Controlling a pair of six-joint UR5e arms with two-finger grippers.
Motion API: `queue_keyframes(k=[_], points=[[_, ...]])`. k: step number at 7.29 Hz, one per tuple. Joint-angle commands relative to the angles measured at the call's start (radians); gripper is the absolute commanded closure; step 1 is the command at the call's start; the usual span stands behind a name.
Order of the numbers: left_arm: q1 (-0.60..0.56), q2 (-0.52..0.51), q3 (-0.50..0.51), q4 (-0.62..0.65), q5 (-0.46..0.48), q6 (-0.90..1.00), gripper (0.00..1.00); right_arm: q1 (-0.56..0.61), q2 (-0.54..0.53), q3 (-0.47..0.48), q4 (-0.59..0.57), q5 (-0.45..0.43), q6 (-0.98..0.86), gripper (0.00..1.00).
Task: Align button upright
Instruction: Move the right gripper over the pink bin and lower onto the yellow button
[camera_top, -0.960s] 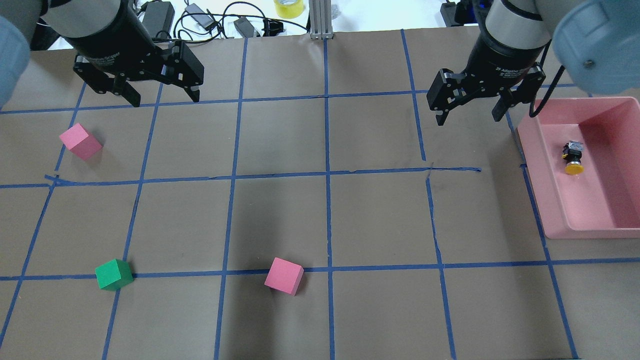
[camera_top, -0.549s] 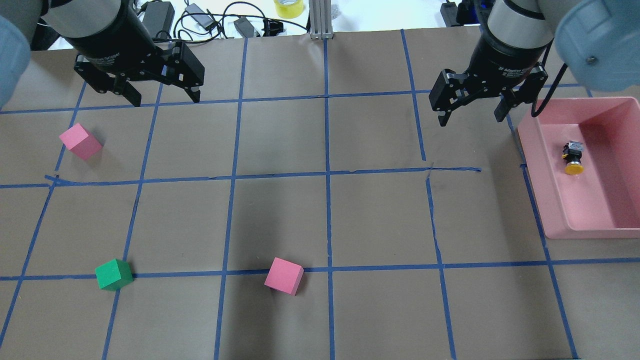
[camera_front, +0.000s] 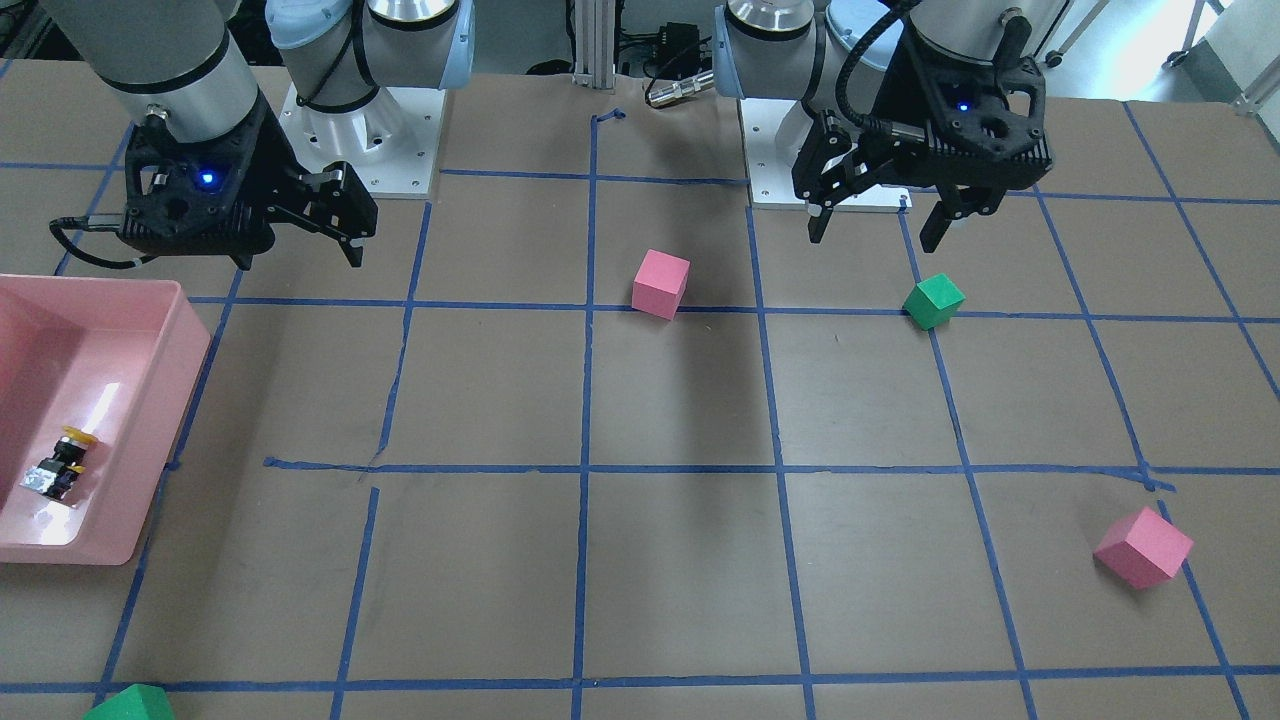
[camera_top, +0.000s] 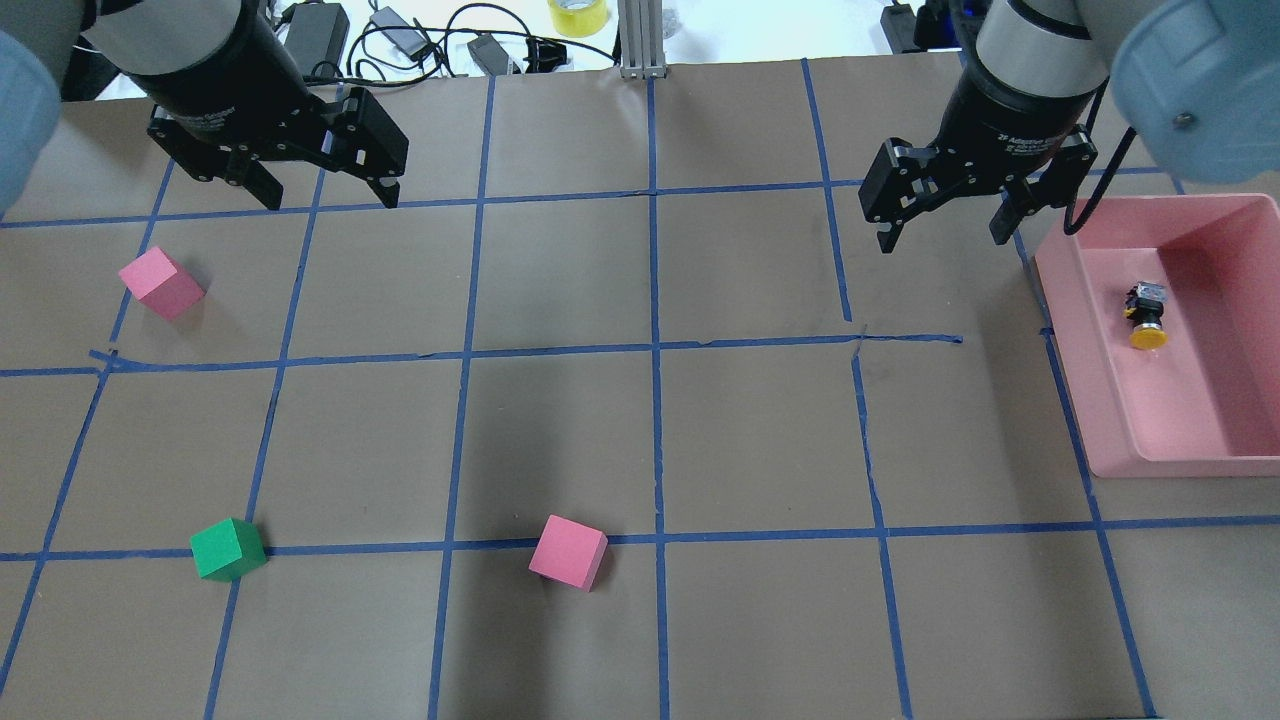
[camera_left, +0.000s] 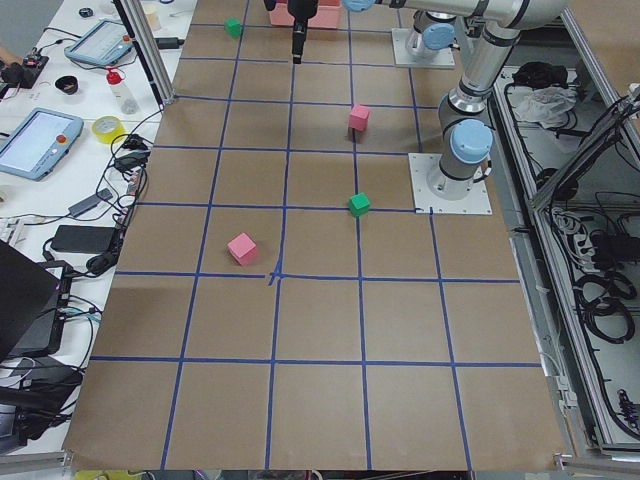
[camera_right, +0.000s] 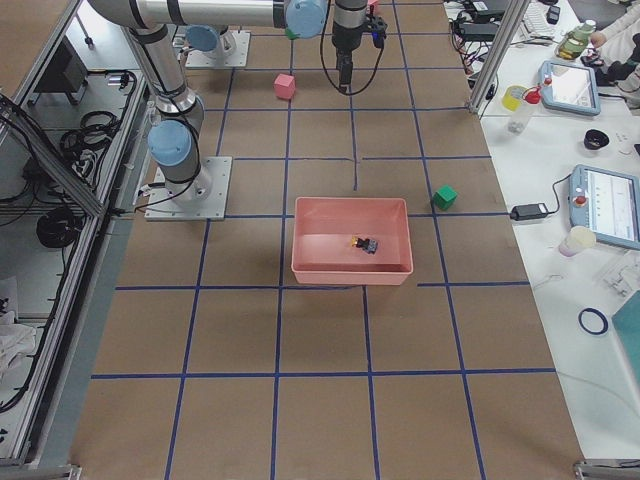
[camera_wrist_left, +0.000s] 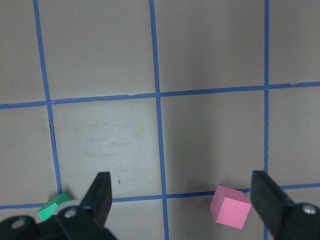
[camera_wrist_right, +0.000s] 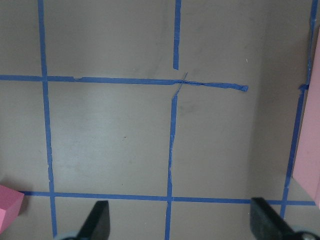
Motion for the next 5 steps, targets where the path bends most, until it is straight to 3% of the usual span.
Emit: queue_keyframes(k=[1,3,4,5], points=[[-0.001,0.002,0.003,-0.014,0.004,0.000,0.00,-0.029,0.010,0.004,-0.020,-0.025,0.003,0.00],[-0.001,0.002,0.015,-0.077,0.004,0.003,0.00,-0.197,0.071,0.019,-0.031,-0.073,-0.015,0.00],[-0.002,0.005,0.015,-0.094,0.004,0.003,0.00,-0.273,0.106,0.021,-0.093,-0.079,-0.014,0.00],[-0.002,0.009,0.015,-0.100,0.002,0.003,0.00,-0.316,0.145,0.022,-0.253,-0.099,-0.002,0.00]])
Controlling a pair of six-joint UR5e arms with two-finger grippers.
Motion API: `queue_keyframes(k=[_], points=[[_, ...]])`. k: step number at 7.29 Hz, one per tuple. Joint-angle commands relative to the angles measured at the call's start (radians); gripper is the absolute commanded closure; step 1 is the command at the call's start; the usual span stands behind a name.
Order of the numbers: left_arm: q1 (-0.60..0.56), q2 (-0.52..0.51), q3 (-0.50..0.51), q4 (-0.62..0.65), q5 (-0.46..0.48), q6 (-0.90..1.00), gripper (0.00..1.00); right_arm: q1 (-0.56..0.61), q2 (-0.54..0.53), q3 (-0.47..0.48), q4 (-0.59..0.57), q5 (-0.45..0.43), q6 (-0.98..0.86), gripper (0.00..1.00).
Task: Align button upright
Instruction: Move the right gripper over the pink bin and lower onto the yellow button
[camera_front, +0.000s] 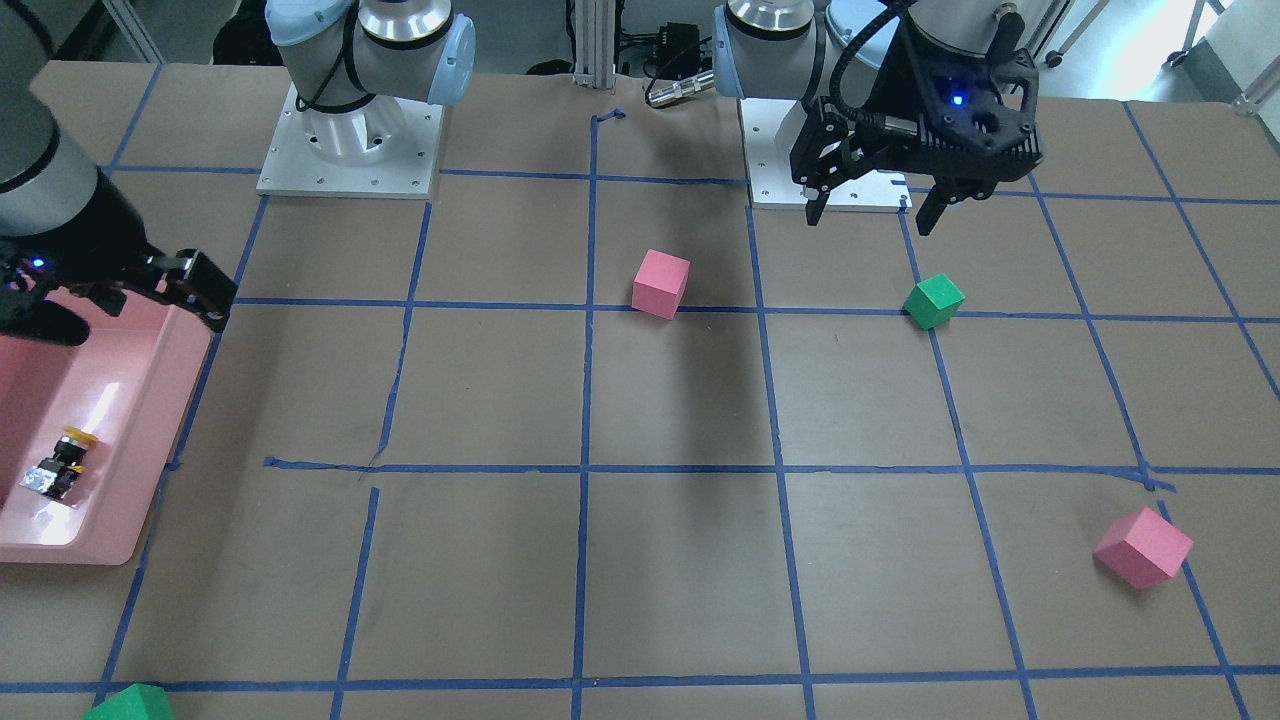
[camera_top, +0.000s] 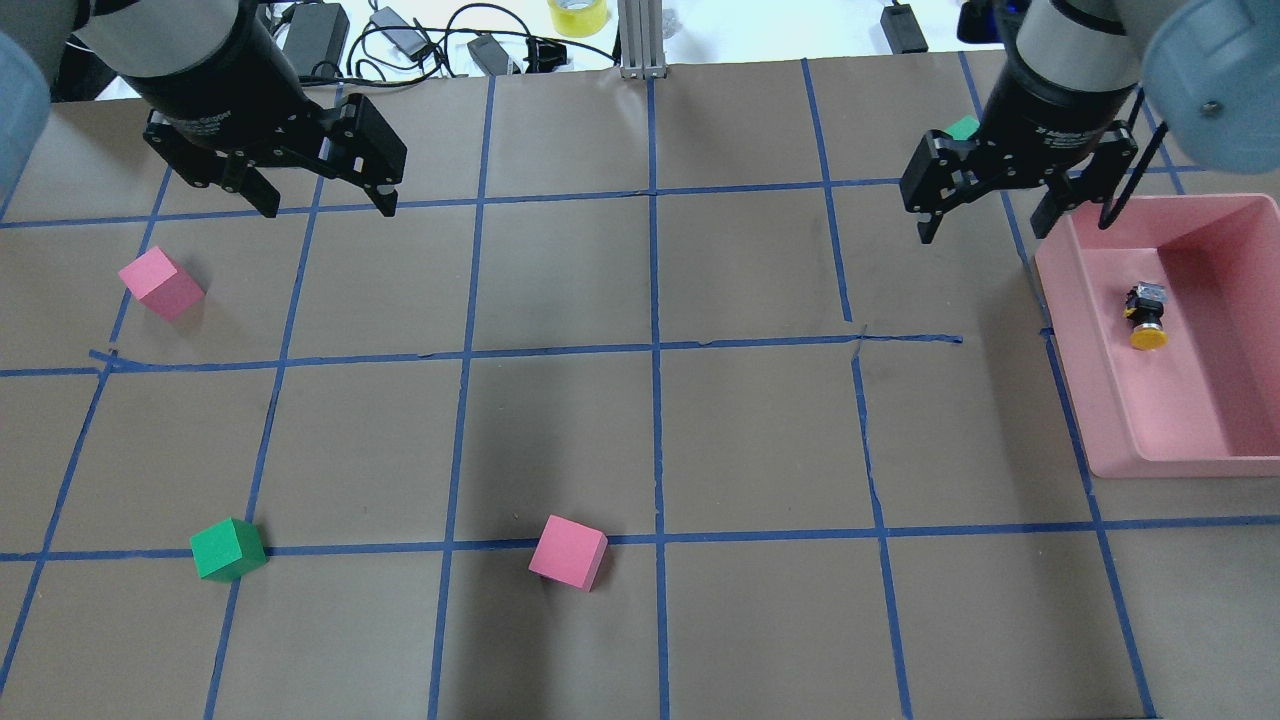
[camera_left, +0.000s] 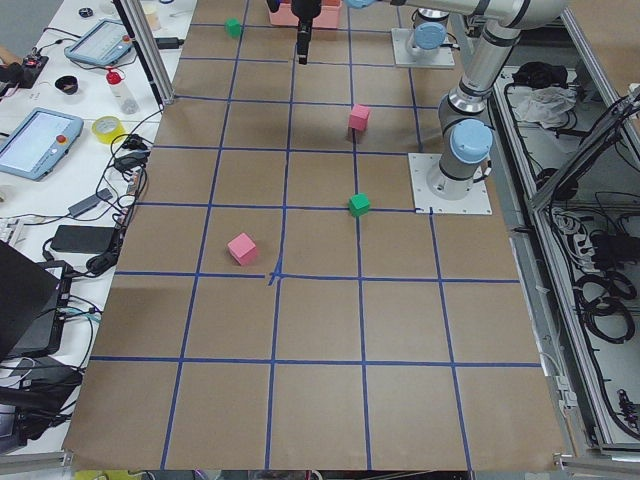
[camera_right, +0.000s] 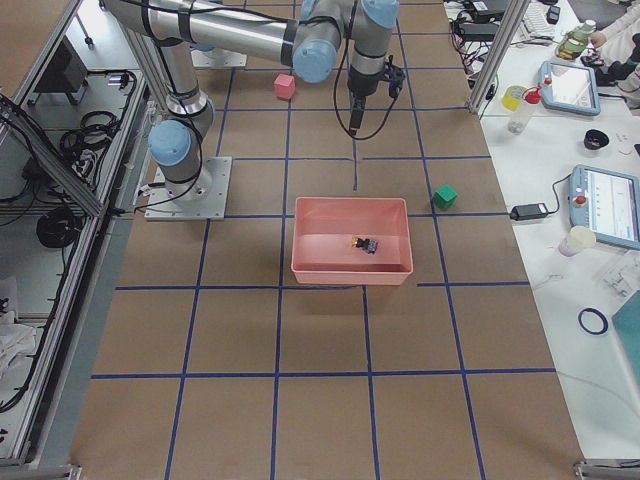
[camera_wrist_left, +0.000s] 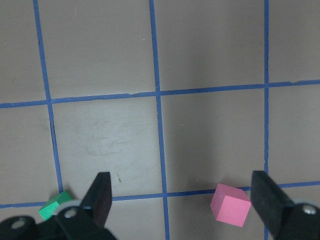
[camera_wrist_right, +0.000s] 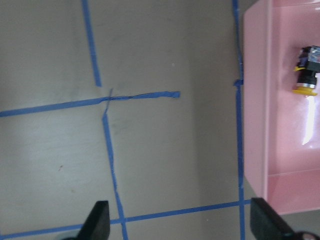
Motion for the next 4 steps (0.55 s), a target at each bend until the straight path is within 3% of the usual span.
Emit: queue_keyframes(k=[1,2,4], points=[[-0.001,0.008,-0.007,-0.014,-0.004,0.000,0.00,-0.089,0.103,0.012,-0.273,-0.123,0.003,0.00],[-0.002,0.012,-0.014,-0.013,-0.006,0.000,0.00,-0.093,0.122,0.041,-0.307,-0.189,0.012,0.00],[-0.001,0.014,-0.014,-0.011,-0.006,0.002,0.00,-0.118,0.150,0.087,-0.382,-0.184,-0.005,0.00]])
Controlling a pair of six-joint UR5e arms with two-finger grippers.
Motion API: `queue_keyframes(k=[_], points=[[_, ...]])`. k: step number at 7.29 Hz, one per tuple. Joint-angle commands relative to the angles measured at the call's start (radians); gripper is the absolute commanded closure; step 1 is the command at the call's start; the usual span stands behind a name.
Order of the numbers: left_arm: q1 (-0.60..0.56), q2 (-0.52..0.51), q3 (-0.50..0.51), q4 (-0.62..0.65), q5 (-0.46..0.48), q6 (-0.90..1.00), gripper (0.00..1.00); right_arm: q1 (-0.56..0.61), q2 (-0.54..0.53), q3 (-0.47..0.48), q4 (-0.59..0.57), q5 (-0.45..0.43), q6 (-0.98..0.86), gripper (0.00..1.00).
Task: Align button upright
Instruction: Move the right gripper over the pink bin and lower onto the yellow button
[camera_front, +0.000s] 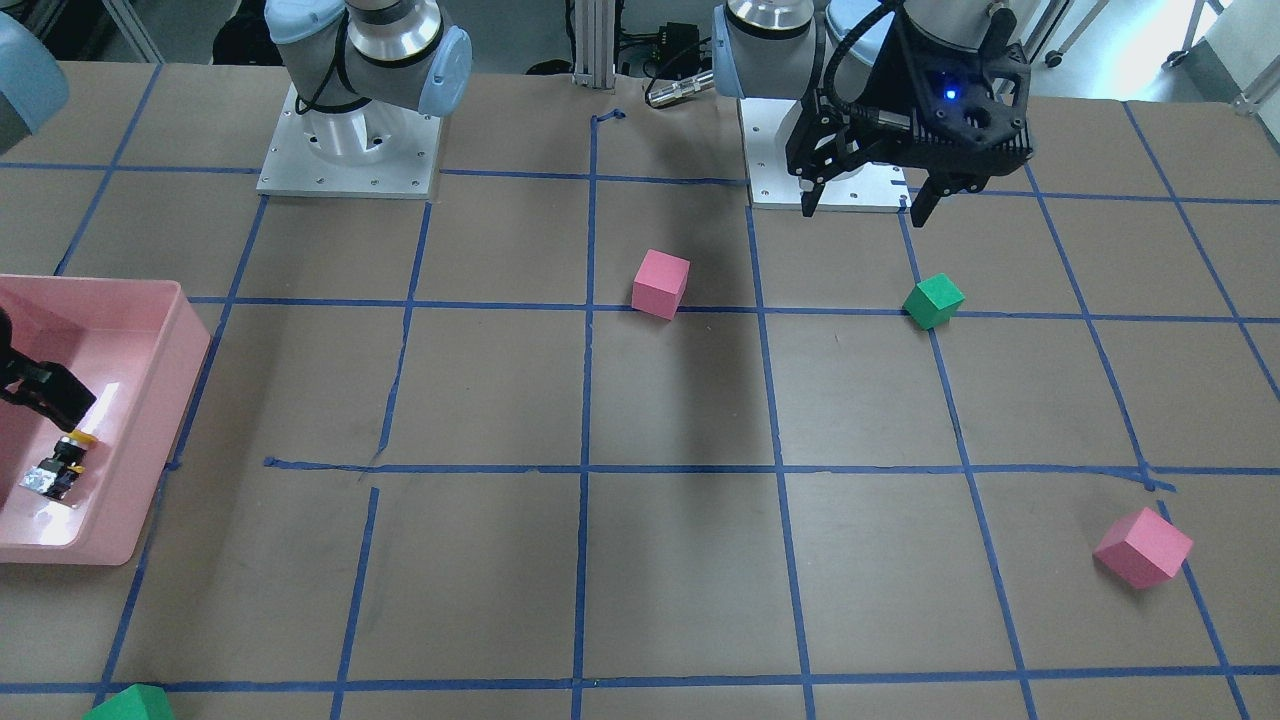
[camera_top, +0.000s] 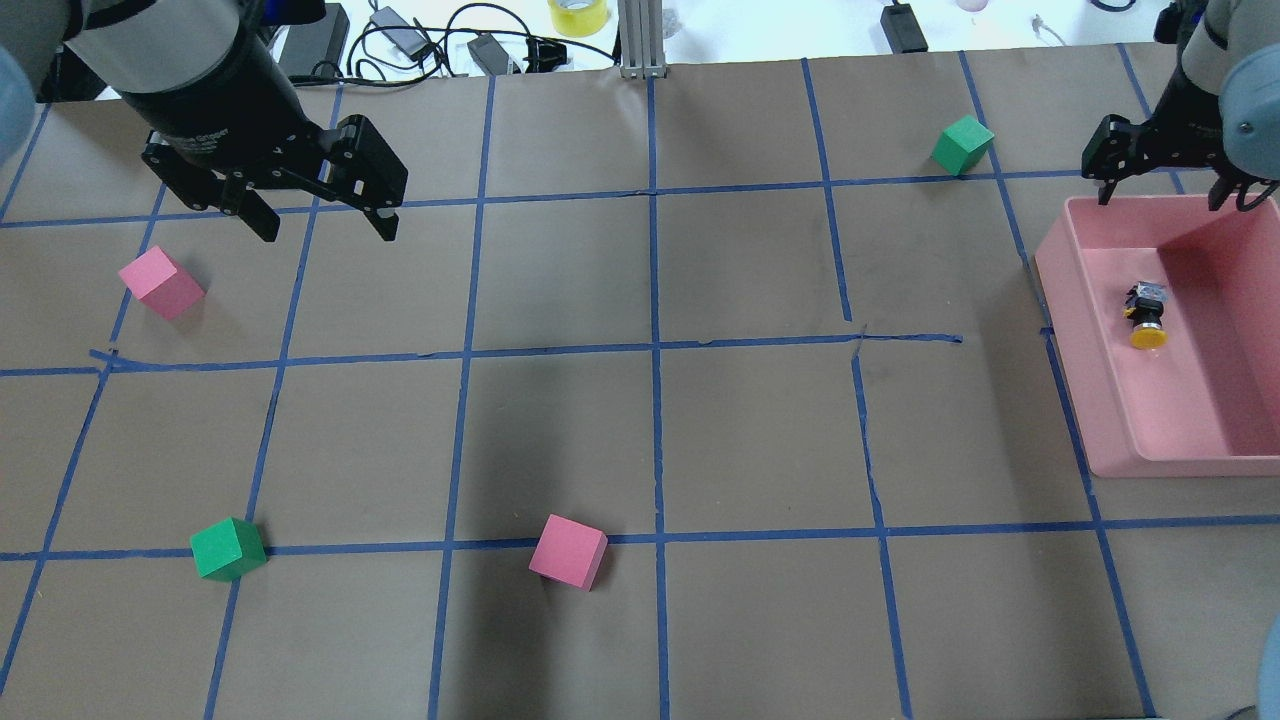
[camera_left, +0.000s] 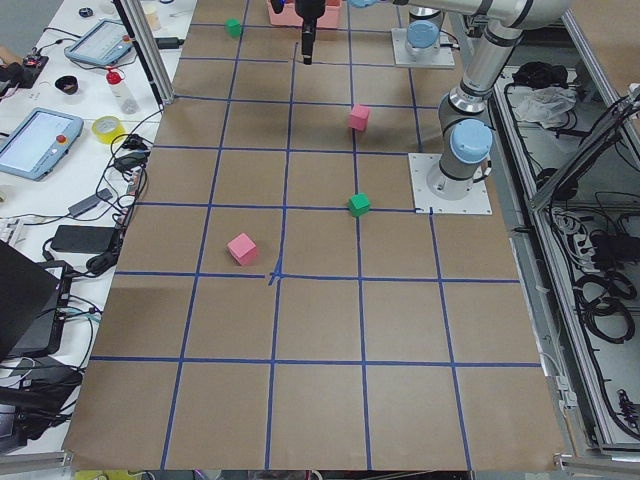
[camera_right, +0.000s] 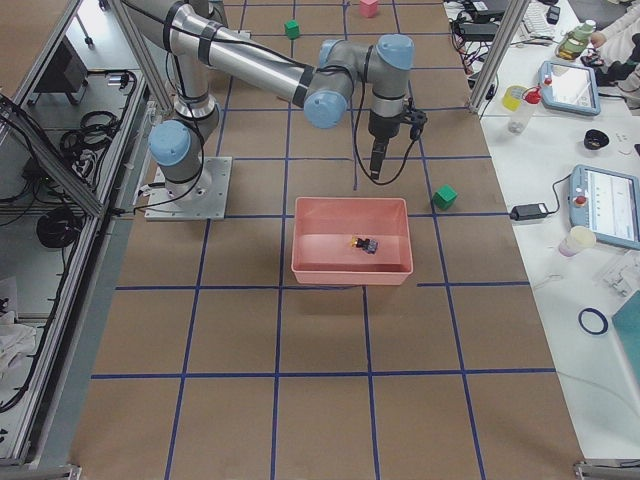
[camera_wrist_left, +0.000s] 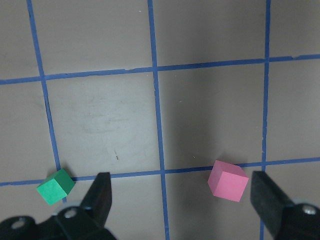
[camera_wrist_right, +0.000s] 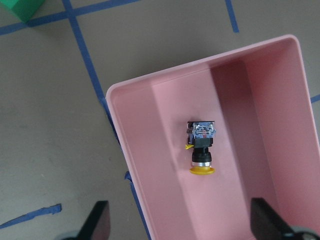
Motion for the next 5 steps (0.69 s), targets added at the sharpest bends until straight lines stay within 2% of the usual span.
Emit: queue_keyframes(k=[1,3,5], points=[[0.001,0.001,-0.001,0.001,0.000,0.001,0.00,-0.055,0.035,0.063,-0.058,-0.005,-0.011,0.00],[0.001,0.001,-0.001,0.001,0.001,0.001,0.00,-0.132,0.087,0.113,-0.153,0.042,-0.078,0.00],[0.001,0.001,-0.001,0.001,0.001,0.001,0.00,-0.163,0.119,0.117,-0.165,0.044,-0.106,0.00]])
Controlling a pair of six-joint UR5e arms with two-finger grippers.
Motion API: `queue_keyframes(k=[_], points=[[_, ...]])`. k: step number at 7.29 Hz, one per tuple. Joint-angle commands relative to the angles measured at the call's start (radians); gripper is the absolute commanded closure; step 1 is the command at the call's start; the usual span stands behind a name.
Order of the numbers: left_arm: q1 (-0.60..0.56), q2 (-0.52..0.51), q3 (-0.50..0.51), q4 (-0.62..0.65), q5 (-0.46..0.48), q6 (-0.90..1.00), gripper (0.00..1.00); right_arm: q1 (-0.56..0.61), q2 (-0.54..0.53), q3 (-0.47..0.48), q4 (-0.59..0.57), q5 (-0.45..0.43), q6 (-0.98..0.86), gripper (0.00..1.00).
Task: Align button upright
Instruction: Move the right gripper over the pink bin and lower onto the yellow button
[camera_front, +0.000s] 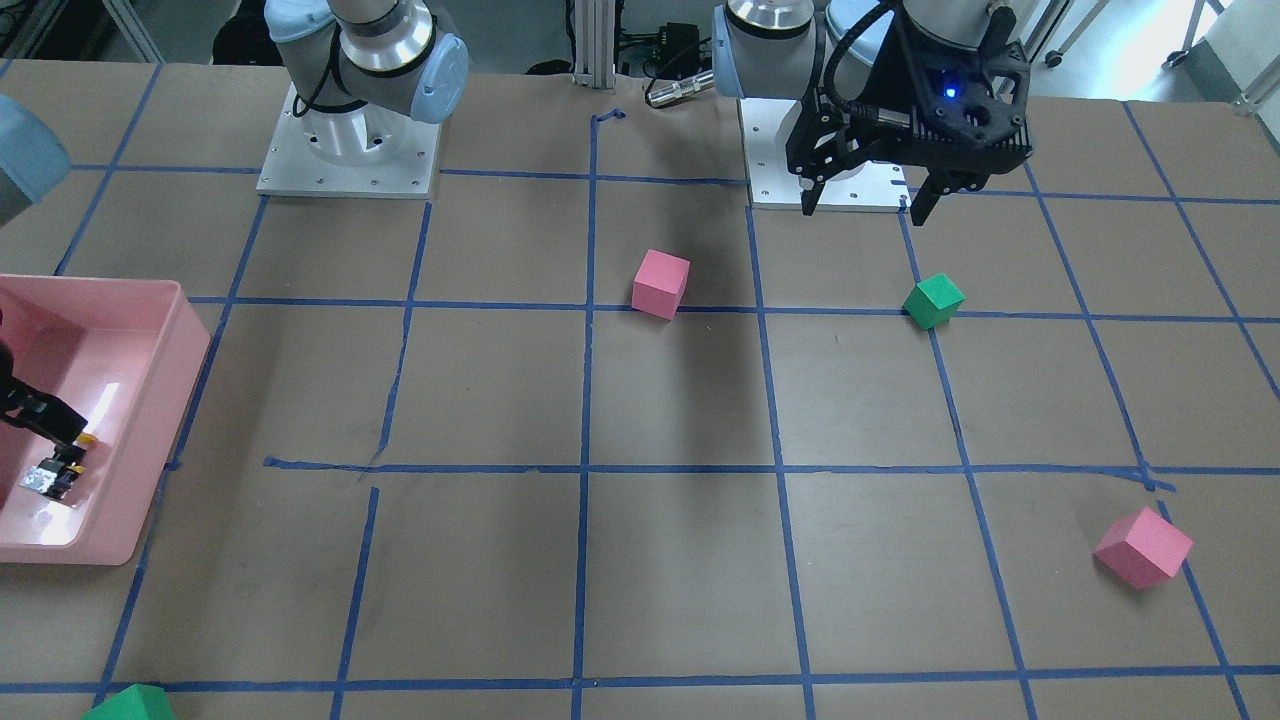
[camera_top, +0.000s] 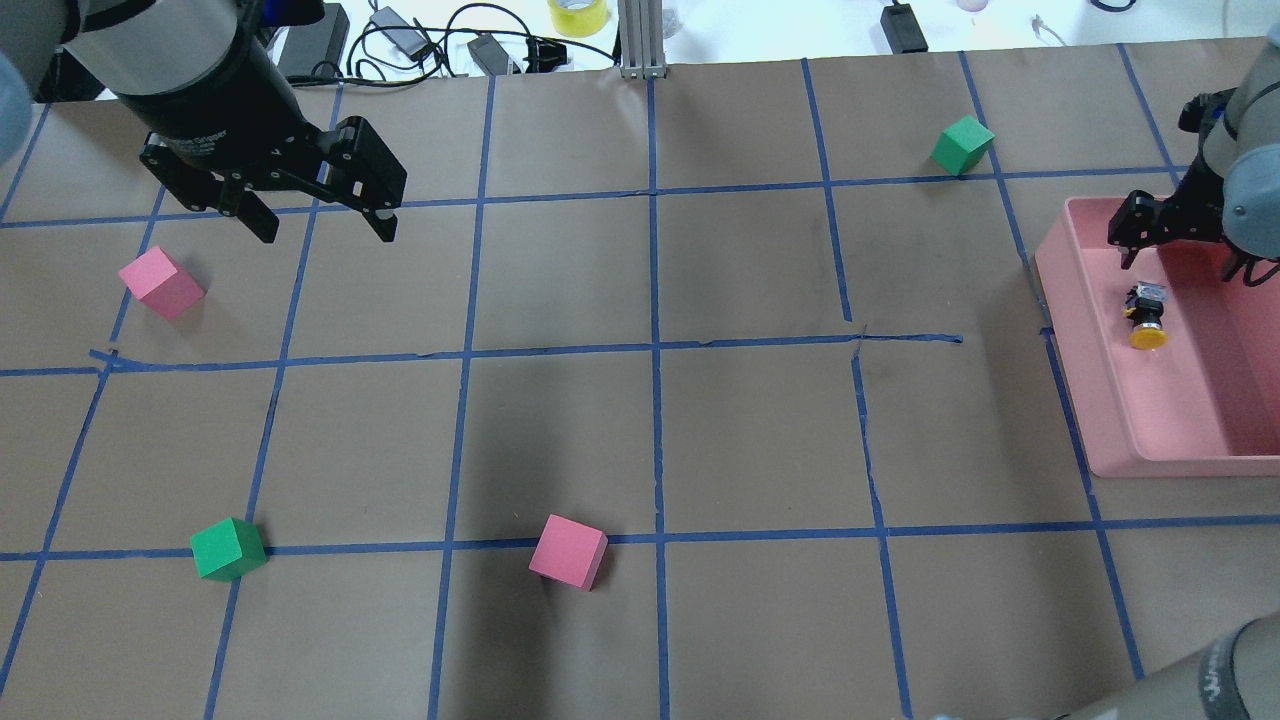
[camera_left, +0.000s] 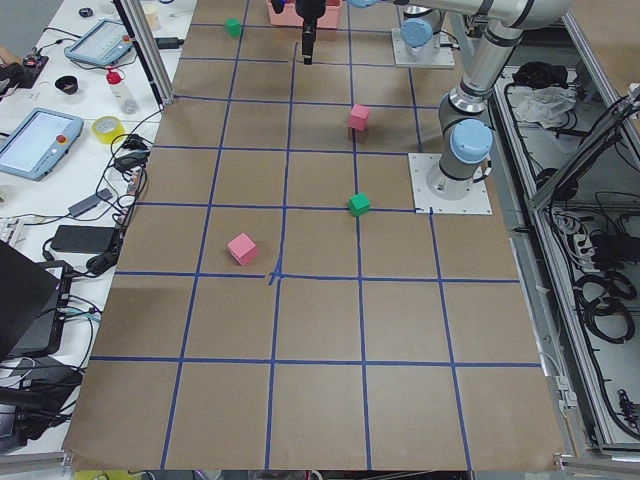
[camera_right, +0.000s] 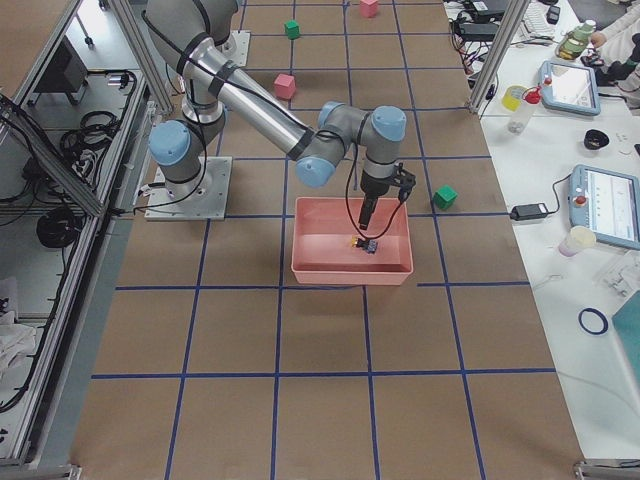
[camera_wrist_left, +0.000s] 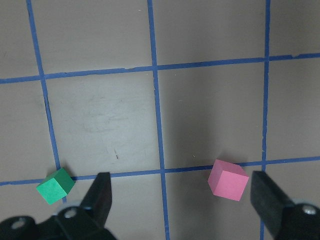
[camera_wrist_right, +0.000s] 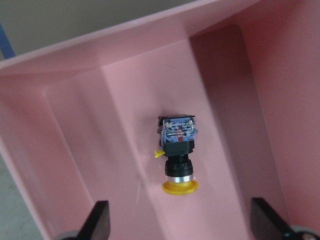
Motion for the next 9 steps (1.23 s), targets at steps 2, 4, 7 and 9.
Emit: queue_keyframes(k=[2,4,7,9], points=[[0.000,0.000,0.000,0.000,0.002,0.000,0.00,-0.037,0.063,0.008,-0.045,0.005,-0.019,0.00],[0.000,0.000,0.000,0.002,0.002,-0.002,0.00,-0.037,0.096,0.006,-0.068,0.005,-0.062,0.00],[0.000,0.000,0.000,0.003,0.002,0.000,0.00,-0.038,0.129,0.006,-0.080,0.007,-0.079,0.04],[0.000,0.000,-0.002,0.003,0.002,-0.002,0.00,-0.056,0.155,0.006,-0.082,0.028,-0.081,0.04]])
